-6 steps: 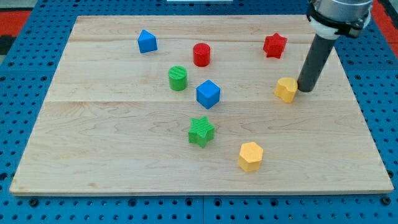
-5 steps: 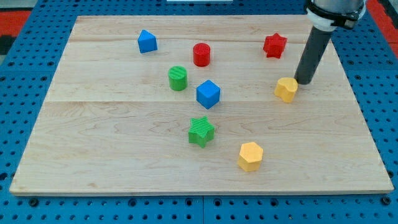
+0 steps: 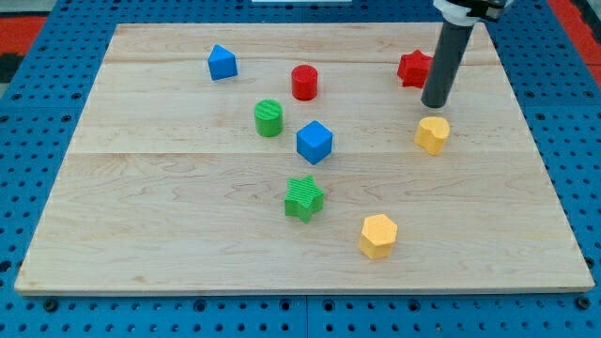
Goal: Move red star to the top right
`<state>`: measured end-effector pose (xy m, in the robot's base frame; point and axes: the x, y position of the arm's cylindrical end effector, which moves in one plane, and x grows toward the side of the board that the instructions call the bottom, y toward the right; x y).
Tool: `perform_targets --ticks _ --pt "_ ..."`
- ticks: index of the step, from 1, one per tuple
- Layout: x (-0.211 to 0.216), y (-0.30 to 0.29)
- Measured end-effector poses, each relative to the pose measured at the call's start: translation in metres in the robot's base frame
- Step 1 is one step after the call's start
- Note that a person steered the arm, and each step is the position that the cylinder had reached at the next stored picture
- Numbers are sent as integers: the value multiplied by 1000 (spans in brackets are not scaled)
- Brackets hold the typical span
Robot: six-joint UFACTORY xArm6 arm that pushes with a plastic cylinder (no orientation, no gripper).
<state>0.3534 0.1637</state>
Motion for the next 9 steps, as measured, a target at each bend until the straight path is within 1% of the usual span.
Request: perform_targets --ticks 1,2,3,4,5,6,7,8,9 --pt "-31 -12" --pt "-59 -12" --pt "-70 5" --pt "-71 -15" --pt "-74 -49" --pt "-81 -45" --pt "-85 12" --pt "-100 50" --pt "-116 65"
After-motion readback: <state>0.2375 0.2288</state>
